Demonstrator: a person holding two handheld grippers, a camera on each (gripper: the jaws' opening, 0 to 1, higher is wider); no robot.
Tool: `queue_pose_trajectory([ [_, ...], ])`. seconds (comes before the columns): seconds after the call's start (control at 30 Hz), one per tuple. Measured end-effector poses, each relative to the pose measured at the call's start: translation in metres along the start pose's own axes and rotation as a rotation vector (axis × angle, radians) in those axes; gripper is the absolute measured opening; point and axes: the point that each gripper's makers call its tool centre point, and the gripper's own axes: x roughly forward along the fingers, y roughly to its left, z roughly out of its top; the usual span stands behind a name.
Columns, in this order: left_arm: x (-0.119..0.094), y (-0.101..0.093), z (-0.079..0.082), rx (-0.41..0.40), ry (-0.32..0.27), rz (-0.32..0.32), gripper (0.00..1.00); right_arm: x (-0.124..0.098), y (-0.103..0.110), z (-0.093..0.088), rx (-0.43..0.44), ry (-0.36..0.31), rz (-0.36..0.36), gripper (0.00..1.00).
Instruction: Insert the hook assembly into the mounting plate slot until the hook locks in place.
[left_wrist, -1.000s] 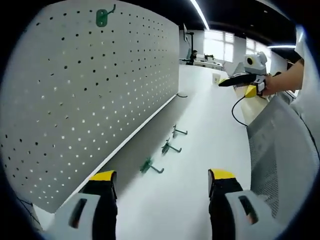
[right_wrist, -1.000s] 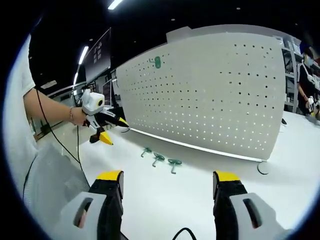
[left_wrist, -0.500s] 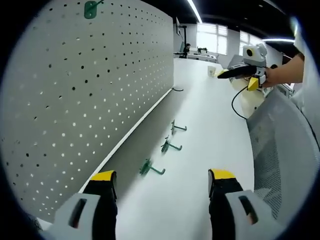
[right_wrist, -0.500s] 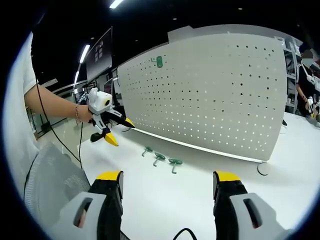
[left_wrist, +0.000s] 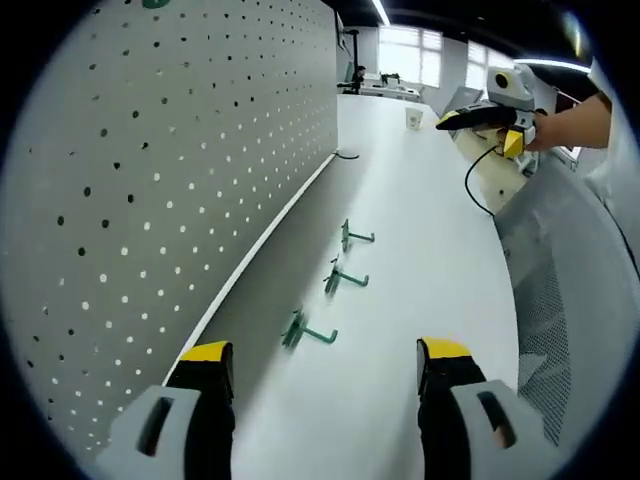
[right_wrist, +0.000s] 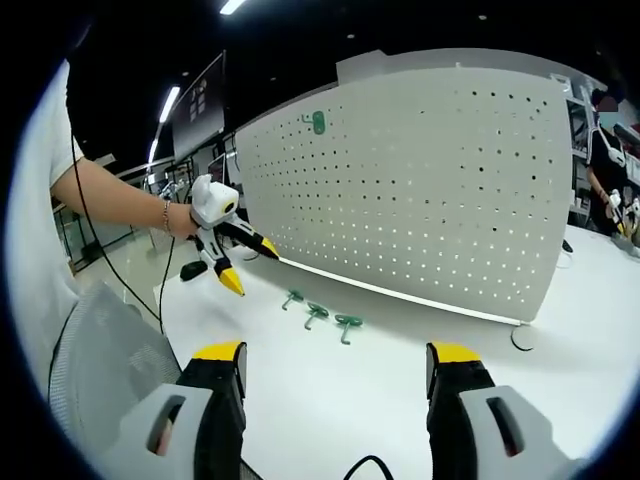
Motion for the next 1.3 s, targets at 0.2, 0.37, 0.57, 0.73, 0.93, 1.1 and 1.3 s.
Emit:
queue_pose_trajectory([
  [0.2, 0.010, 0.000, -0.006, 0.048, 0.052, -0.031, 0.75, -0.001, 0.001, -0.002, -0.001, 0.008, 0.001, 0.72],
  [0.37, 0.016, 0.001, -0.008, 0.058, 0.069, -0.046, 0.75, -0.002, 0.001, -0.003, 0.001, 0.011, 0.000, 0.72],
  [0.57, 0.023, 0.002, -0.011, 0.092, 0.106, -0.069, 0.75, -0.003, 0.001, -0.003, -0.002, 0.016, 0.000, 0.72],
  [0.73, 0.030, 0.001, -0.014, 0.121, 0.137, -0.087, 0.74, -0.003, 0.002, -0.003, 0.002, 0.020, 0.000, 0.72],
  [0.93, 0.035, 0.002, -0.017, 0.164, 0.168, -0.100, 0.72, -0.003, 0.003, -0.006, 0.001, 0.030, 0.006, 0.72],
  [1.1, 0.040, 0.001, -0.020, 0.184, 0.193, -0.117, 0.71, -0.003, 0.003, -0.006, 0.002, 0.033, 0.009, 0.72],
  [1.3, 0.045, 0.003, -0.023, 0.206, 0.221, -0.132, 0.71, -0.003, 0.004, -0.006, 0.002, 0.038, 0.012, 0.72],
])
